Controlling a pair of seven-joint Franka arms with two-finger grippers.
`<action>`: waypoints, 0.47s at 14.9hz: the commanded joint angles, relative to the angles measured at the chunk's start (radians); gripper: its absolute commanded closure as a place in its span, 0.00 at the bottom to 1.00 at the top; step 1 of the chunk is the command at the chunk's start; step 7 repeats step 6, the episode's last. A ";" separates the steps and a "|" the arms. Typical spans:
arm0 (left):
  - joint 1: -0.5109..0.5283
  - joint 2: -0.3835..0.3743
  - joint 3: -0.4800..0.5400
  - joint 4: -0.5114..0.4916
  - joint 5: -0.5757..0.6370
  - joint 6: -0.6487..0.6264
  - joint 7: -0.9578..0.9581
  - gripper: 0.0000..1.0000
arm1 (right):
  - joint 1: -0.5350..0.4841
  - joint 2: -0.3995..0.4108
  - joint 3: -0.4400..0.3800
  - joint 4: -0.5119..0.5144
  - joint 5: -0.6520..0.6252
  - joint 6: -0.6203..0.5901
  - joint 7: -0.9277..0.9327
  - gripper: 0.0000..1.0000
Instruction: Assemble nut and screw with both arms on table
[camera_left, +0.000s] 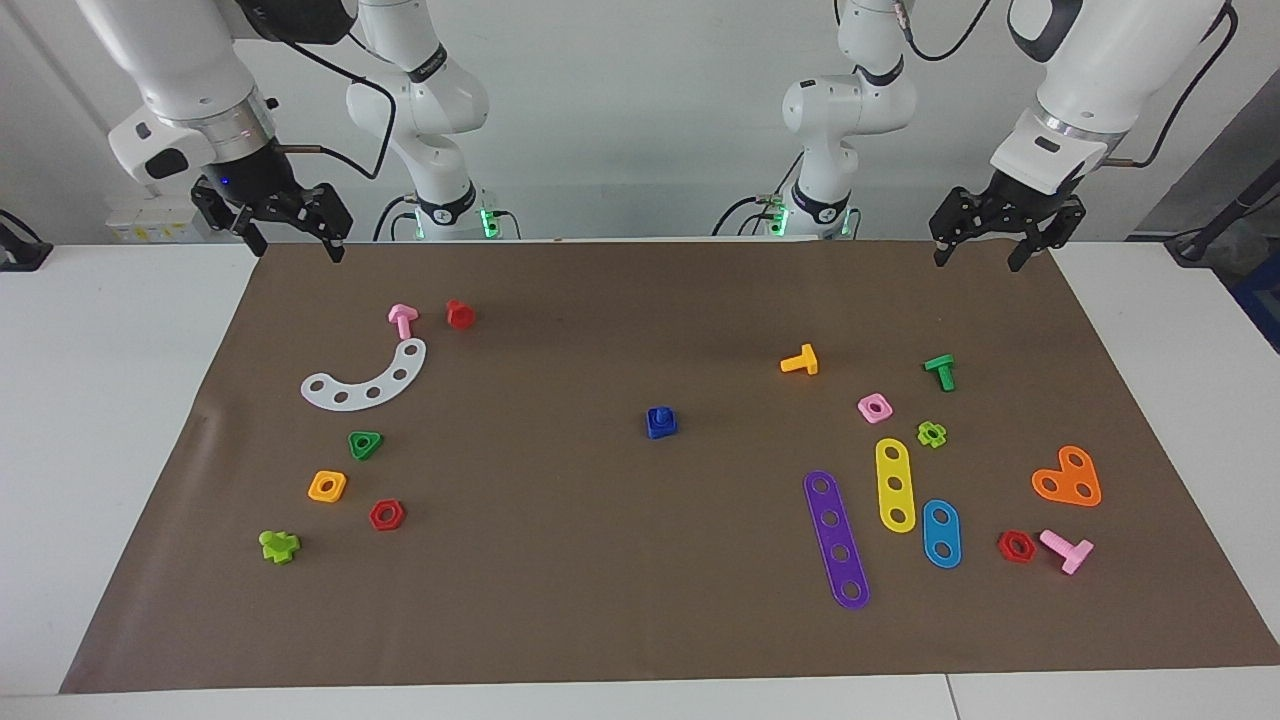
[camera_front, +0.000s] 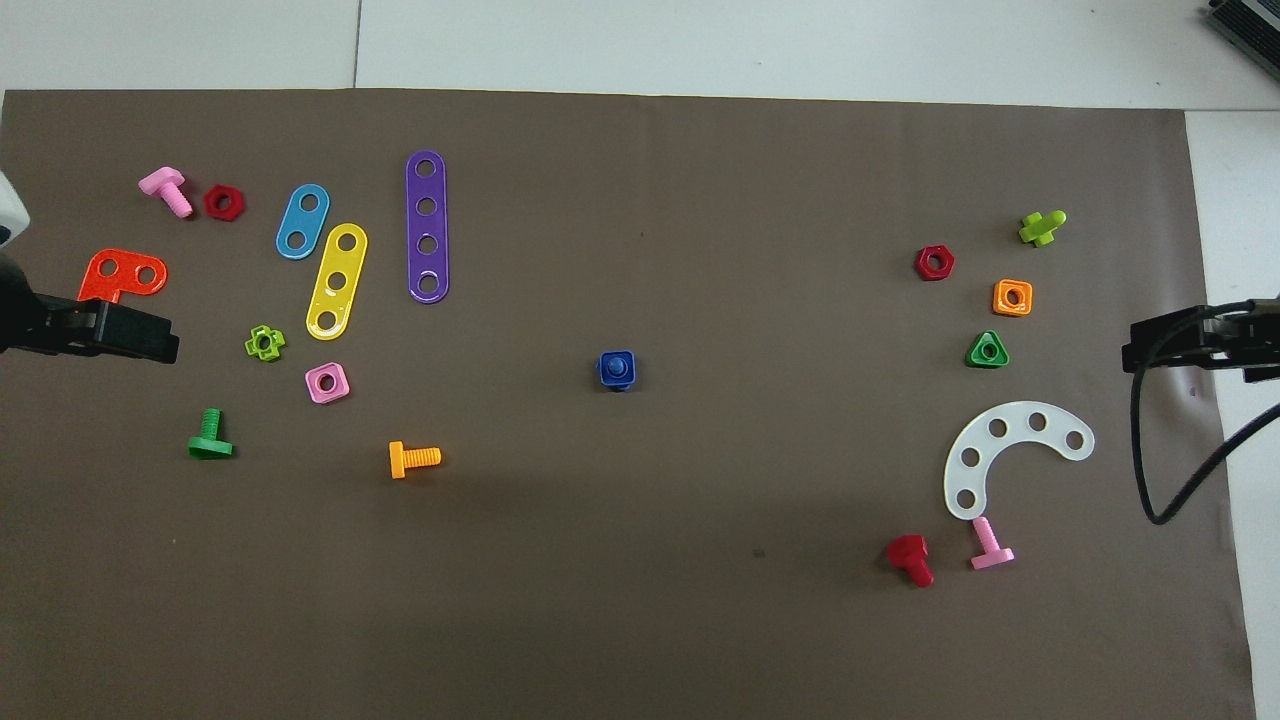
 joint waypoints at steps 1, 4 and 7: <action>0.014 -0.013 -0.008 -0.012 -0.007 -0.008 -0.010 0.00 | -0.007 -0.006 0.002 -0.002 0.007 -0.007 -0.028 0.00; 0.014 -0.013 -0.005 -0.014 -0.007 -0.007 -0.003 0.00 | -0.007 -0.006 0.004 -0.002 0.007 -0.007 -0.028 0.00; 0.014 -0.013 -0.005 -0.012 -0.006 -0.007 -0.003 0.00 | -0.007 -0.006 0.004 -0.002 0.007 -0.007 -0.028 0.00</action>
